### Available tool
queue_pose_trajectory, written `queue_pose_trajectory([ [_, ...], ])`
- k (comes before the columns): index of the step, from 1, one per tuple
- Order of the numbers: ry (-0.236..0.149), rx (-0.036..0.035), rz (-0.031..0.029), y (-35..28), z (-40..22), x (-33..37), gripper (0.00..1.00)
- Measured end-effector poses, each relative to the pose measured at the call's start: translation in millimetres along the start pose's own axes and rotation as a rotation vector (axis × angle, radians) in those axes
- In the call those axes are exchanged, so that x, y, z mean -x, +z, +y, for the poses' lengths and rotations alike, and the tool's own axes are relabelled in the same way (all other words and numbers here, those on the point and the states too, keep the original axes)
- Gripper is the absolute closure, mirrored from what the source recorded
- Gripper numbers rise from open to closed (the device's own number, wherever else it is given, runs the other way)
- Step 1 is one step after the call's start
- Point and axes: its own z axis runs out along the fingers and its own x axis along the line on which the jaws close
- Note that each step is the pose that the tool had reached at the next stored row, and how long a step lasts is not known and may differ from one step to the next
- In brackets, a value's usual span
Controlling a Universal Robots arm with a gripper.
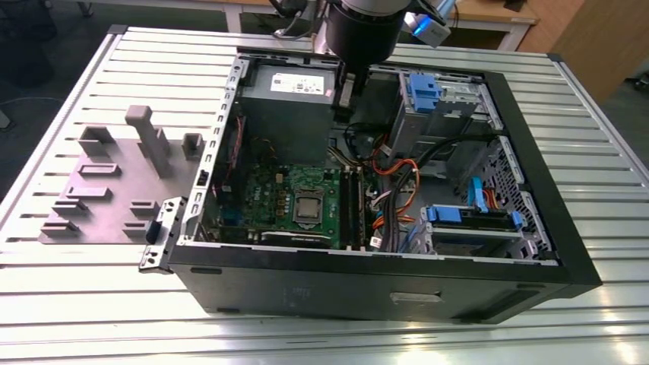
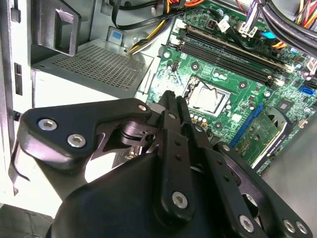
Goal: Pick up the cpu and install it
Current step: 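Install the first cpu locking lever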
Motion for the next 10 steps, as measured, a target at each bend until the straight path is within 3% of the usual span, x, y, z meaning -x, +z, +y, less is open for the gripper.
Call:
queue_pose_trajectory([
  [6,0.0,0.0,0.0,-0.1,0.0,0.0,0.9],
  [10,0.0,0.0,0.0,-0.2,0.0,0.0,0.82],
])
